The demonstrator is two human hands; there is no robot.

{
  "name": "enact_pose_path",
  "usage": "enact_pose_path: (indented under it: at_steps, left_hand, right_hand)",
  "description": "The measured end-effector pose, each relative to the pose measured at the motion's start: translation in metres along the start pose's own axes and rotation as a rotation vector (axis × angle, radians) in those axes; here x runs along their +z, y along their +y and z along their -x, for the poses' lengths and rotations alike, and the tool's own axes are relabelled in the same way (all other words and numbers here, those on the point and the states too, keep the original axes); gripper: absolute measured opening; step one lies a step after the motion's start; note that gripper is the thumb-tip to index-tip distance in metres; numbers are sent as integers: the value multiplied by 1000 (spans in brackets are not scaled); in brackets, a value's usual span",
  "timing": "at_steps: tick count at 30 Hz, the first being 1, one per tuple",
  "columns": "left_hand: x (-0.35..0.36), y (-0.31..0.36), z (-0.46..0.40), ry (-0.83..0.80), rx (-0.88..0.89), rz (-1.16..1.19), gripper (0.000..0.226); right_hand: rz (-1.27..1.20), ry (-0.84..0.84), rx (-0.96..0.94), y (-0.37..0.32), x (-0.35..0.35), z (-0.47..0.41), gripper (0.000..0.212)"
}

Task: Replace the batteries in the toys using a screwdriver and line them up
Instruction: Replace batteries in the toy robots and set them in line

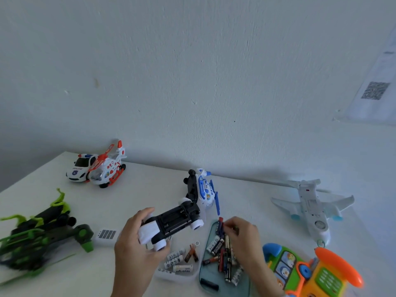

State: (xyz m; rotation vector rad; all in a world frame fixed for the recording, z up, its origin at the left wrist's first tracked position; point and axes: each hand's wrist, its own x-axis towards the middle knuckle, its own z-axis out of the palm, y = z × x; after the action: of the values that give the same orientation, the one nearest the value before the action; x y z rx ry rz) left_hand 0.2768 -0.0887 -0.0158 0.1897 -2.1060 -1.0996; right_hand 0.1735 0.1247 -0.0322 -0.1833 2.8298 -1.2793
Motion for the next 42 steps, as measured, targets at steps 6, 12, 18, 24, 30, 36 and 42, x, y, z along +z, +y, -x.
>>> enact_pose_path:
  at_steps: [6, 12, 18, 24, 30, 36, 42]
  left_hand:
    - [2, 14, 6, -33, 11, 11, 78]
    - [2, 14, 11, -61, 38, 5, 79]
    - [6, 14, 15, -35, 49, -4, 80]
    - [16, 30, 17, -40, 119, 0, 74]
    - [29, 53, 20, -90, 215, 29, 63]
    - [35, 60, 19, -154, 216, 5, 81]
    - [40, 65, 13, -141, 194, -6, 84]
  right_hand:
    - [371, -147, 17, 16, 8, -25, 30]
    - [184, -27, -14, 15, 1, -21, 20]
    - [-532, 59, -10, -14, -44, 16, 24]
    - [-957, 82, -70, -51, -67, 49, 14]
    - [-855, -2, -137, -74, -66, 71, 14]
    - [-618, 168, -260, -72, -49, 74, 31]
    - [-373, 322, -579, -72, -37, 66, 14]
